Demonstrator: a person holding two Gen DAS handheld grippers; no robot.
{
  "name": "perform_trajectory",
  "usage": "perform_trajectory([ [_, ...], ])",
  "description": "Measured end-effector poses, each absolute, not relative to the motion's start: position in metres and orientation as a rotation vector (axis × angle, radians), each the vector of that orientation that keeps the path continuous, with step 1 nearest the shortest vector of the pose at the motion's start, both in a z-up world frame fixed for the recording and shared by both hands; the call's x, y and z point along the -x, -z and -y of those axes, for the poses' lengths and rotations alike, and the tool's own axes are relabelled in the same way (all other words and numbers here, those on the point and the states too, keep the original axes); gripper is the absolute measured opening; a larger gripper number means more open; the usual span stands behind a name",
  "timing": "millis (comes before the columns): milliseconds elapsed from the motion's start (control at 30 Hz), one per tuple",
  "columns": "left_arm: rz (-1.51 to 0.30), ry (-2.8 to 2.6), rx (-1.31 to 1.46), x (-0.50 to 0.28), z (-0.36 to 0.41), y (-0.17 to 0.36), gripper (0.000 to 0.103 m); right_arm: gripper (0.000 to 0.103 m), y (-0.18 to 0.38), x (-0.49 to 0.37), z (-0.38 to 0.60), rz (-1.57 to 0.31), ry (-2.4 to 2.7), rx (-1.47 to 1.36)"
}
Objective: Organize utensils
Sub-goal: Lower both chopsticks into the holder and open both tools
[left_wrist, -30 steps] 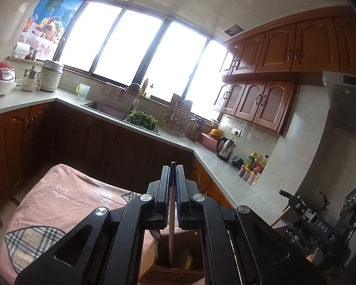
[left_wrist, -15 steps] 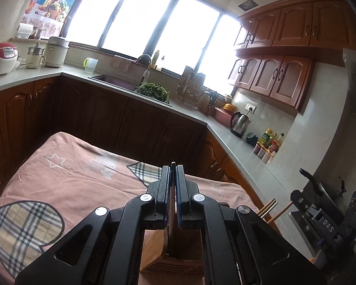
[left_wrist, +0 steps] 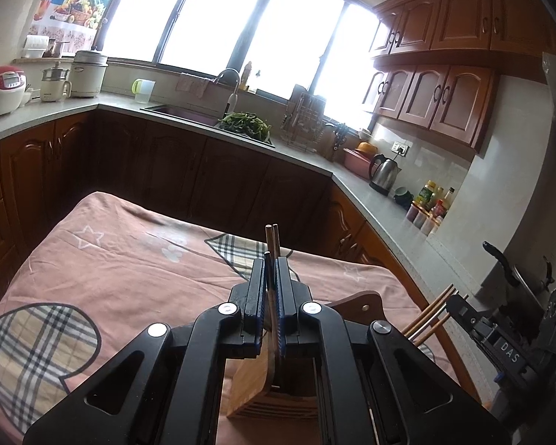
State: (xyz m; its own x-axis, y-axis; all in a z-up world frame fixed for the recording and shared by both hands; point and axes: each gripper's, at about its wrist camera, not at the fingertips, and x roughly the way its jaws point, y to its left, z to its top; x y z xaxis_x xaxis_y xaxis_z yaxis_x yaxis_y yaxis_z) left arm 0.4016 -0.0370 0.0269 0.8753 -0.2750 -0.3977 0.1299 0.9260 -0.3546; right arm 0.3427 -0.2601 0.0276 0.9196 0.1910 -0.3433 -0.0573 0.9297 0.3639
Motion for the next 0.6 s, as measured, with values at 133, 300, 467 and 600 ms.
perform_trajectory([
  [133, -0.46, 0.218, 0.324, -0.403, 0.038, -0.027, 0.005, 0.005, -0.028, -0.345, 0.259, -0.39, -0.135, -0.355],
  [300, -0.48, 0.234, 0.334, -0.407, 0.037, -0.025, 0.005, 0.005, -0.027, -0.347, 0.262, -0.395, -0.14, -0.36],
  [467, -0.484, 0.242, 0.341, -0.411, 0.036, -0.024, 0.005, 0.005, -0.027, -0.35, 0.264, -0.404, -0.148, -0.376],
  [600, -0.493, 0.247, 0.347, -0.411, 0.033, -0.021, 0.01, 0.006, -0.026, -0.352, 0.264, -0.412, -0.153, -0.382],
])
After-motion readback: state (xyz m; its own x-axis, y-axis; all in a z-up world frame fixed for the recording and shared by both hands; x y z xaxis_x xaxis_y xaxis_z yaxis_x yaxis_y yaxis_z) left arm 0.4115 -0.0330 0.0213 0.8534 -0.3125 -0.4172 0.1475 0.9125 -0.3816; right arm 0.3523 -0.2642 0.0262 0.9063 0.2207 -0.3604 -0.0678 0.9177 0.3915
